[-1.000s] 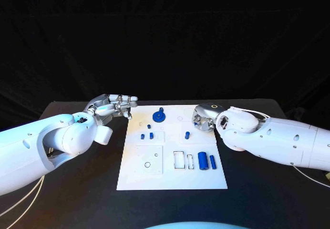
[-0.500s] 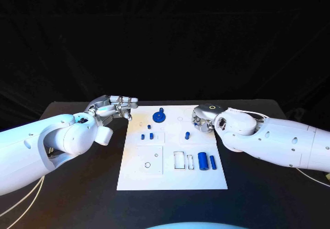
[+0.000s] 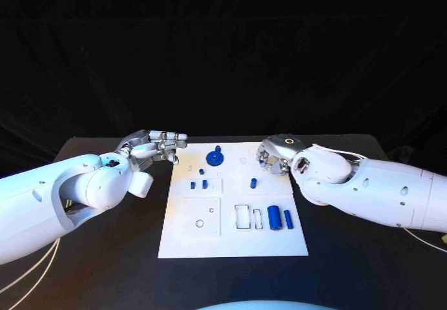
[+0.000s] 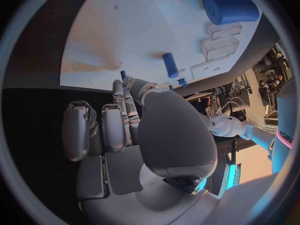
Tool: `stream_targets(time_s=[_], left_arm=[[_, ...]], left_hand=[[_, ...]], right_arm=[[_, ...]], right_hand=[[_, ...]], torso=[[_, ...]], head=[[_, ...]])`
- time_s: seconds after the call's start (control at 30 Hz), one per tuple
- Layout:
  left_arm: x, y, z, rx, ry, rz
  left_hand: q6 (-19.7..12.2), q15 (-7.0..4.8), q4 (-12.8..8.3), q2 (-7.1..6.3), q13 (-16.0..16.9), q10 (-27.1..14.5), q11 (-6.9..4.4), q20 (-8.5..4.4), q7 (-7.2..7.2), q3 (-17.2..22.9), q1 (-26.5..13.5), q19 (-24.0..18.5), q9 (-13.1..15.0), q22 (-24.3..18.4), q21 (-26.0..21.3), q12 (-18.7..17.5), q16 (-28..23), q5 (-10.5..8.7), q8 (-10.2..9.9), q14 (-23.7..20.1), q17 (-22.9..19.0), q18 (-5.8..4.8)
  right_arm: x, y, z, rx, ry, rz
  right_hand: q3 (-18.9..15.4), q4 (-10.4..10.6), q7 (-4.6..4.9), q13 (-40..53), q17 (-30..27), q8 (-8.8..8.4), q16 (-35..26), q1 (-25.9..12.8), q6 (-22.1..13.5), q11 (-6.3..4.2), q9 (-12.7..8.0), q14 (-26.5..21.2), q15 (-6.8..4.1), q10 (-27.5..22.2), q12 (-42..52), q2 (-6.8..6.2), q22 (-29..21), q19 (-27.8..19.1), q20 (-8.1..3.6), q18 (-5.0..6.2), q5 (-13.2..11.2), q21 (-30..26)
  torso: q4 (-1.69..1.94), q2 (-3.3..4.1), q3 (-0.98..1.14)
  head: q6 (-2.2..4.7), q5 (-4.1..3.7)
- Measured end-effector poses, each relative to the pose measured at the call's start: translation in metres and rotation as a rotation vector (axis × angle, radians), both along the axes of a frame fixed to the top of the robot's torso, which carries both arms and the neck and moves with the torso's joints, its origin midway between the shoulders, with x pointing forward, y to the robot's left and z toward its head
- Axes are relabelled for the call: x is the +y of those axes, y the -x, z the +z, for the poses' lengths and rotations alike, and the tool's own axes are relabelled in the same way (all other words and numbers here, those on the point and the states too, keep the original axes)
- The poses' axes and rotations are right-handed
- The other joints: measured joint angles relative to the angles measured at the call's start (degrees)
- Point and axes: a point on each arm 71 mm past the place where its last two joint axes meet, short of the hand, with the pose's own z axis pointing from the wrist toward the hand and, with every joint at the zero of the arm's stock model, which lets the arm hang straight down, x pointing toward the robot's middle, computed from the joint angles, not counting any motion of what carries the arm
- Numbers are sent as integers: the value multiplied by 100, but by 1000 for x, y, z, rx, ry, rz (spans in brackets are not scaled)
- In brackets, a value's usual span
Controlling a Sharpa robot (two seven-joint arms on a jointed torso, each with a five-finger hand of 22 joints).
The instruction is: Assemble the parts on the task board
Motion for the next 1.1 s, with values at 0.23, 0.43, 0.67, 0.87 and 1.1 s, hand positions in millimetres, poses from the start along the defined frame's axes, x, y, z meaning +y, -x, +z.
stream_targets(time_s=[0.23, 0.43, 0.67, 0.87, 1.1], left_arm=[[0, 0, 0, 4, -3, 1], [0, 0, -1, 5, -5, 1], [-1, 0, -1, 6, -4, -2], [-4, 1, 0, 5, -1, -10], [-7, 3, 1, 3, 2, -18]], left_hand=[[-21, 1, -16, 0, -6, -41, -1, 0, 20, -16, 0, -1, -11, 1, 0, 0, 0, 0, 0, -1, -6, -4], [-41, 1, -16, 0, -6, -41, 0, 0, 1, -16, 0, -1, -11, 1, 0, 0, 0, 0, 0, -1, -5, -4], [-41, 2, -16, 0, -6, -41, 0, 0, 1, -16, 0, -1, -11, -4, 0, 0, 0, 0, 0, -2, -5, -4], [-41, 2, -16, 0, -5, -41, 0, 0, 1, -16, 0, -1, -10, -4, 0, 0, 0, 0, 0, -2, -5, -4], [-40, 2, -16, 0, -5, -41, -1, 0, 0, -16, 0, -1, -10, -4, 0, 0, 0, 0, 0, -2, -4, -4]], right_arm=[[-2, 3, 11, -41, -47, 8], [1, 12, 23, -54, -85, 29], [28, 34, 32, -43, -146, 111], [55, 52, 29, -14, -187, 185], [76, 63, 20, 16, -212, 234]], right_hand=[[25, 23, 0, -3, 3, -5, 0, -91, 0, -10, 10, 0, 0, 10, 2, -16, -1, 0, 0, -1, -30, 0], [25, 23, 0, -4, 3, -5, 0, -114, 0, -10, 10, 0, 0, 10, 3, -39, -1, 0, 0, 0, -30, 0], [24, 24, 0, -3, 2, -5, 0, -114, 0, -10, 9, 0, 0, 10, 3, -39, -2, 0, 0, 0, -51, 23], [24, 24, -18, -3, 9, -5, 0, -113, 18, -9, 8, 0, 0, 10, 3, -39, -2, -1, 0, 0, -51, 23], [39, 9, -18, -3, 5, -5, 0, -113, 18, -9, 7, 0, 0, 9, 2, -39, -3, -1, 0, 0, -51, 23]], torso=[[0, 0, -2], [0, 0, -2], [0, 0, -6], [7, 0, -12], [7, -1, -20]], head=[[-2, -3], [1, 31], [9, 97], [-12, 195], [-59, 368]])
